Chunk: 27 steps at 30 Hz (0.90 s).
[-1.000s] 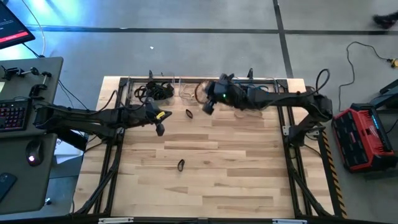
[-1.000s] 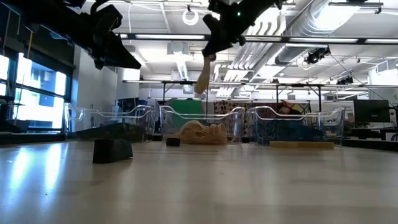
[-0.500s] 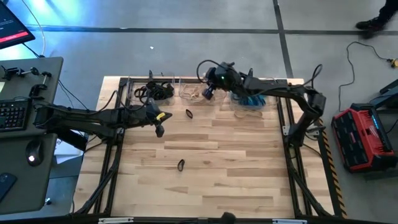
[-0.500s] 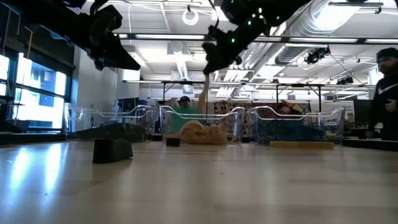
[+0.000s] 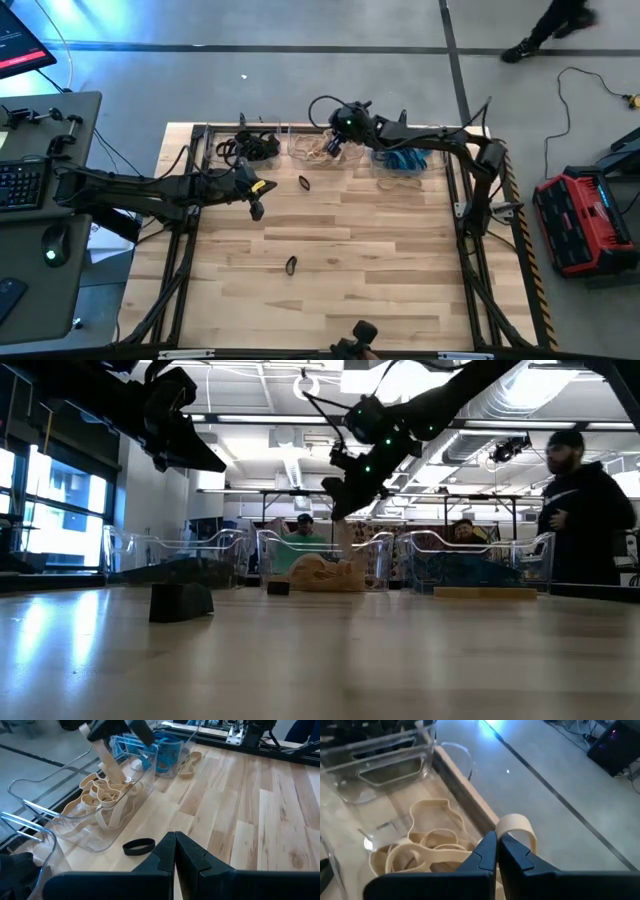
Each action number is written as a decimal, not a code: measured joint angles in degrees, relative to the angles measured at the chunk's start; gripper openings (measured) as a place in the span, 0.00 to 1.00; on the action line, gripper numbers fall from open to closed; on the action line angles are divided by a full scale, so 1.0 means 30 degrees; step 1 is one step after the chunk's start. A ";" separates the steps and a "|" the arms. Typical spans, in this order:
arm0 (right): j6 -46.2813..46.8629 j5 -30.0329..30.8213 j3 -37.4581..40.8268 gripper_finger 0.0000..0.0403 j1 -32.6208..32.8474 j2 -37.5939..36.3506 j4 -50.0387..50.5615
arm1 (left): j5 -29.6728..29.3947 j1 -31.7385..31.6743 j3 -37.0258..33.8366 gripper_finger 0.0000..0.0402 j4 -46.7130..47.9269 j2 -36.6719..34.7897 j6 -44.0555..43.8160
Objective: Sort rubber bands into baskets
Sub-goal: Put the brown rubber band into the middle transparent bin, then put the black rubber band into the left transparent bin
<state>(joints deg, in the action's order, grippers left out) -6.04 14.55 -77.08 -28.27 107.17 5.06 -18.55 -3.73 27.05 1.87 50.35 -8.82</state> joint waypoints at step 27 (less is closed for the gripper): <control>-0.0152 0.0729 -0.1955 0.38 0.0913 0.0722 0.2503 | -0.0007 0.0000 0.0000 0.00 0.0000 0.0000 0.0007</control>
<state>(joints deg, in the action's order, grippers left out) -6.50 16.73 -82.94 -25.53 109.34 12.57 -18.57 -3.73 27.05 1.87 50.35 -8.80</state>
